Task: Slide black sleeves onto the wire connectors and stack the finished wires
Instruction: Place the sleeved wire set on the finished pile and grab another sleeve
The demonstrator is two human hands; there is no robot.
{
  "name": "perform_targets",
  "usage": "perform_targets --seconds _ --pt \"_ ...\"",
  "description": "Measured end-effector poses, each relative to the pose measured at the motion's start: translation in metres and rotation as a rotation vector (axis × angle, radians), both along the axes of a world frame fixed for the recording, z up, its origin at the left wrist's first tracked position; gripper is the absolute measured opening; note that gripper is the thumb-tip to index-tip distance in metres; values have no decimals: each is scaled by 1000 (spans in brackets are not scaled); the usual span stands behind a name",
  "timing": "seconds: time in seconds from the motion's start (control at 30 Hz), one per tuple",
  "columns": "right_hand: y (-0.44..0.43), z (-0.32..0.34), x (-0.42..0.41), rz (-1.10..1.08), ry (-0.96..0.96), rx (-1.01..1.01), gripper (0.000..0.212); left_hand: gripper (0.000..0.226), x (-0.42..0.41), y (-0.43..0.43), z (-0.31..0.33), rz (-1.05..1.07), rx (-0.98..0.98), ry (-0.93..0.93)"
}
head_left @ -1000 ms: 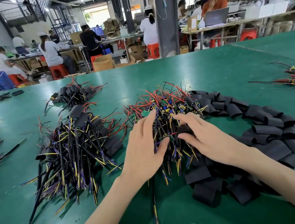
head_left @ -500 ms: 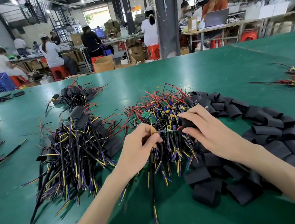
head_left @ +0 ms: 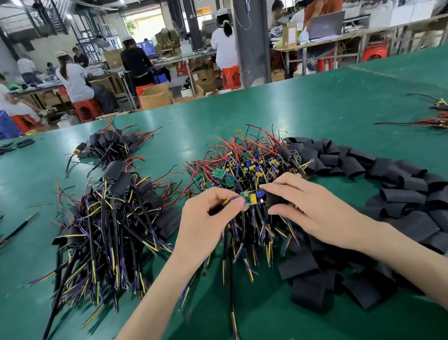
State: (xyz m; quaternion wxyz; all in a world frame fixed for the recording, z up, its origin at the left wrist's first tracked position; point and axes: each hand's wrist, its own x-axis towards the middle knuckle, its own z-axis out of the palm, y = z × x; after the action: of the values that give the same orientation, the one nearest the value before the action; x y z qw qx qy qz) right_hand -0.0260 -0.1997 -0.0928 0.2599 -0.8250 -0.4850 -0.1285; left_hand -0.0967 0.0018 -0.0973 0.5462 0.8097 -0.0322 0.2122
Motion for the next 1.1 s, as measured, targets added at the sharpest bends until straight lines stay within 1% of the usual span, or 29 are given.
perform_targets --seconds 0.13,0.23,0.33,0.4,0.63,0.83,0.9,0.97,1.1 --pt "2 -3 0 6 40 111 47 16 0 -1 1 -23 -25 12" --pt "3 -4 0 -14 -35 161 44 8 0 -4 3 -32 -33 24" --pt "4 -7 1 -46 -138 194 42 11 -2 -5 4 -29 21 24" --pt "4 -8 3 -47 -163 218 40 13 -3 -5 5 -32 34 30" --pt "1 -7 10 76 -60 181 41 16 -2 -2 5 -34 94 92" --pt "0 -4 8 120 127 193 40 17 -3 1 7 -73 139 119" --pt "0 -3 8 127 155 202 39 16 -4 1 8 -75 151 119" --pt "1 -3 7 118 137 226 38 15 -4 0 8 -71 153 124" --pt "5 -9 4 81 30 236 37 14 -5 -2 9 -59 138 139"
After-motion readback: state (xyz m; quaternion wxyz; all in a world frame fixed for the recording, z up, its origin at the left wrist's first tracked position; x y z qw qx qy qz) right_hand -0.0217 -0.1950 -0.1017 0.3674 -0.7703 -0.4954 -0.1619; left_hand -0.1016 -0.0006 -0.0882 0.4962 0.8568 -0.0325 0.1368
